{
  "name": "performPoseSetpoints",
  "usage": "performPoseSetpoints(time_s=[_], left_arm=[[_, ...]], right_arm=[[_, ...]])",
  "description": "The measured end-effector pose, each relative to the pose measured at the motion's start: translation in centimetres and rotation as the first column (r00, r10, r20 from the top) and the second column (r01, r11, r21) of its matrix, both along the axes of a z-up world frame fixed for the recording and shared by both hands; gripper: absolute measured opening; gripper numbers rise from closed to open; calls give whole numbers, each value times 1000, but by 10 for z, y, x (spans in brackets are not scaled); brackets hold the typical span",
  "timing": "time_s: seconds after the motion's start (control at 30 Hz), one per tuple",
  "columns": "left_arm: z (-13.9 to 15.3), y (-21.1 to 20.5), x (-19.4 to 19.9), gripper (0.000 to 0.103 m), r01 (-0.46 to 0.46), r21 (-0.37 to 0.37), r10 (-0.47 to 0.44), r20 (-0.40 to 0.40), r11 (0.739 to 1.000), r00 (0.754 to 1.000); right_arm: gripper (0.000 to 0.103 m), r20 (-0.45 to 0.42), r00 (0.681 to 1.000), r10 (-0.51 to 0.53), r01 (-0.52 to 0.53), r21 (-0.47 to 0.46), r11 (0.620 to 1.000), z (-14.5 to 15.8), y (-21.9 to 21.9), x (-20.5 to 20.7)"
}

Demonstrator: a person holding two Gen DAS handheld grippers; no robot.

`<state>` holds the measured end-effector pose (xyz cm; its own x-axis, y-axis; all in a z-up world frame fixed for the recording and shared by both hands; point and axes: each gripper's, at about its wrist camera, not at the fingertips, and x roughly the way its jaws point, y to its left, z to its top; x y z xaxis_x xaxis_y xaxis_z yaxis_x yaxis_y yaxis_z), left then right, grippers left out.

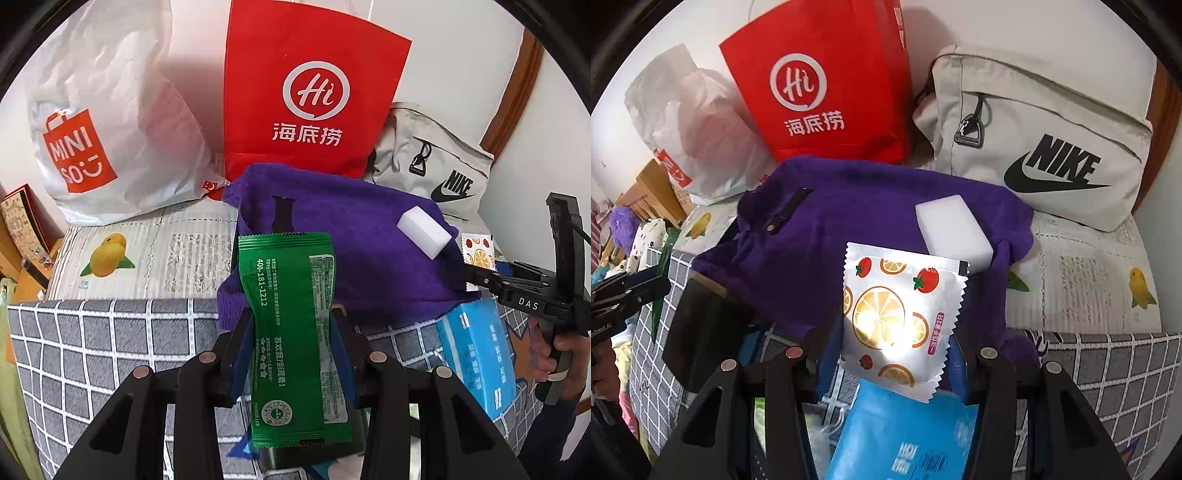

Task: Organize soft objects
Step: 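Lift the green packet toward the purple towel with the left tool while the right tool carries the sachet, then lower the green packet onto the towel and open the left tool while the right tool releases the sachet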

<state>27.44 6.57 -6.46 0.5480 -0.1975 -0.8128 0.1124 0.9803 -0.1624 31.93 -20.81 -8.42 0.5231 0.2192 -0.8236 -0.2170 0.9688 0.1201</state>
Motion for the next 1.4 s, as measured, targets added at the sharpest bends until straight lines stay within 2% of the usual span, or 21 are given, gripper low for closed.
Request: performPoseSetpoints(time_s=[0.2,0.57,0.63,0.7,0.77,0.83,1.07,1.17,1.4], left_arm=[[-3,-5,23,38,2,5,-2,1,1000,1000],[-8,-23,68,38,34,49,-34,4,998,999],[-10,-25,77,38,29,49,-30,2,998,1000],[-12,-26,85,38,29,48,-29,0,998,1000],[-16,-27,94,38,26,47,-26,-6,999,1000],[-20,-27,102,38,21,47,-21,-11,999,1000],[-33,-24,124,39,3,79,-1,-31,997,1000],[-45,-23,134,39,-8,115,16,-75,993,997],[-58,-28,139,40,10,97,0,-106,995,994]], right_arm=[[50,-13,1000,-15,15,-19,1000,-9,-3,19],[50,-103,994,-21,14,-67,998,-40,-9,45],[53,-118,993,-18,9,-74,997,-44,-9,48],[64,-127,992,-16,5,-83,997,-47,-9,50],[70,-126,992,-23,12,-82,997,-49,-10,52],[74,-127,992,-17,8,-65,998,-49,-10,53],[74,-113,993,-20,15,-47,999,-44,-14,51],[74,-94,995,-18,14,-44,999,-38,-16,47],[74,-88,996,-23,20,-35,999,-31,-22,39]])
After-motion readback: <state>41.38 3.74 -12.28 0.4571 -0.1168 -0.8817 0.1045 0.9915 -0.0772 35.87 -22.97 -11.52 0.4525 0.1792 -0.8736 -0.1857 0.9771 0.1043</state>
